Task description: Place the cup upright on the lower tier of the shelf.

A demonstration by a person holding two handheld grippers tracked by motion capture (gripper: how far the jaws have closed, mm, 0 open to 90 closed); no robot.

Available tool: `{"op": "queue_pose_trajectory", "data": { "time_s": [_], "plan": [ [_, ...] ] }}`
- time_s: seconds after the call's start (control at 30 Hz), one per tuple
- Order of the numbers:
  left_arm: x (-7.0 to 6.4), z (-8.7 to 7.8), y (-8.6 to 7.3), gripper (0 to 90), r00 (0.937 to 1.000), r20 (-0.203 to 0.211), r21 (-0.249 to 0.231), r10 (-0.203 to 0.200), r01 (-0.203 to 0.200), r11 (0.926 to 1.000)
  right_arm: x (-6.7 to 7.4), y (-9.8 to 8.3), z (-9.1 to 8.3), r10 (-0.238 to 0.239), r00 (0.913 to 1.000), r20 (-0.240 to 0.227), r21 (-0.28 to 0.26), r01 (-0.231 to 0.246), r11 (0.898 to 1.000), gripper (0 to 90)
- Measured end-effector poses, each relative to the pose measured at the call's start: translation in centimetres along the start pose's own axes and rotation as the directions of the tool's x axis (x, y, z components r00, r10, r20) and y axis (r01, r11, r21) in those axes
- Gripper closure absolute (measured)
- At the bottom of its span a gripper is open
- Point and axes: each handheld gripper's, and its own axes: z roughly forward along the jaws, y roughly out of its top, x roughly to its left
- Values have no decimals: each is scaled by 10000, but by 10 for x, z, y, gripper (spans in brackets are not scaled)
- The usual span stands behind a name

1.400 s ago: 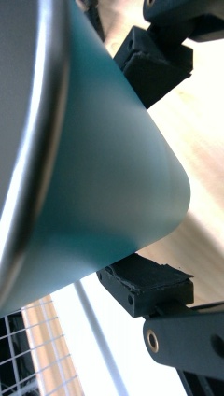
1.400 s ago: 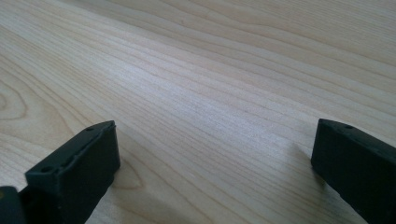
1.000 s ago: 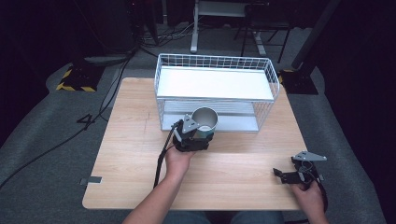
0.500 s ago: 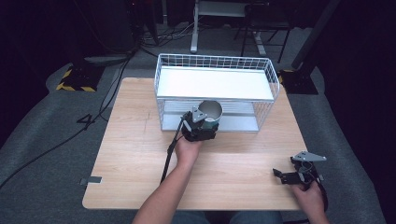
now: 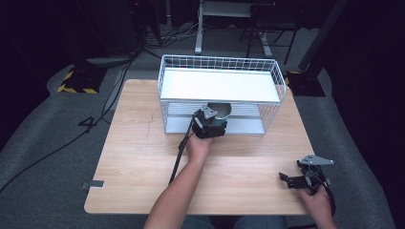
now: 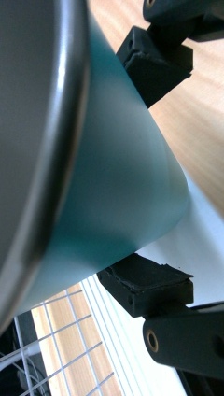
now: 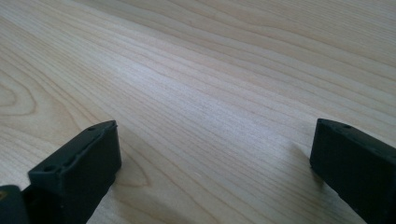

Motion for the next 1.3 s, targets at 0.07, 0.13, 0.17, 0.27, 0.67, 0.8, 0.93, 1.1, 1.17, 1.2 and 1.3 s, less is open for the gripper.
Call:
{"op": "queue_pose_trajectory", "data": {
  "time_s": [0.07, 0.13, 0.17, 0.27, 0.67, 0.8, 0.93, 1.1, 1.17, 1.2, 1.3],
  "plan": [
    [1, 5, 1, 222, 10000, -75, -2, -23, 23, 10000, 0, 0, 0, -14, 10000, -20, 0, 14, 10000, 23],
    [5, 9, 1, 222, 9999, -135, 32, -10, 10, 10000, 0, 0, 0, -21, 10000, -20, -2, 21, 10000, 23],
    [5, 10, 1, 222, 9998, -165, 24, -53, 54, 10000, 0, 0, 0, -21, 10000, -20, -2, 21, 10000, 23],
    [8, 15, 1, 221, 9990, -324, 52, -298, 299, 9995, 0, 0, 0, -22, 10000, -22, -3, 22, 10000, 23],
    [15, 28, 3, 221, 9974, -511, 329, -499, 516, 9981, 0, 0, 0, -16, 10000, -24, -1, 16, 10000, 23],
    [16, 31, 3, 221, 9971, -529, 495, -555, 582, 9971, 0, 0, 0, -19, 10000, -22, -1, 19, 10000, 23],
    [18, 35, 2, 220, 9974, -444, 579, -561, 586, 9966, 0, 0, 0, -20, 10000, -20, -3, 20, 10000, 23],
    [18, 36, 1, 220, 9968, -478, 644, -638, 668, 9957, 0, 0, 0, -22, 10000, -23, -2, 22, 10000, 23],
    [18, 36, 1, 218, 9970, -427, 643, -644, 671, 9957, 0, 0, 0, -20, 10000, -22, -1, 20, 10000, 23],
    [18, 36, 1, 216, 9963, -529, 578, -680, 710, 9958, 0, 0, 0, -21, 10000, -22, -1, 21, 10000, 23],
    [17, 36, 1, 164, 9939, -735, 509, -828, 866, 9949, 0, 0, 0, -21, 10000, -18, -2, 21, 10000, 23]
  ]
}}
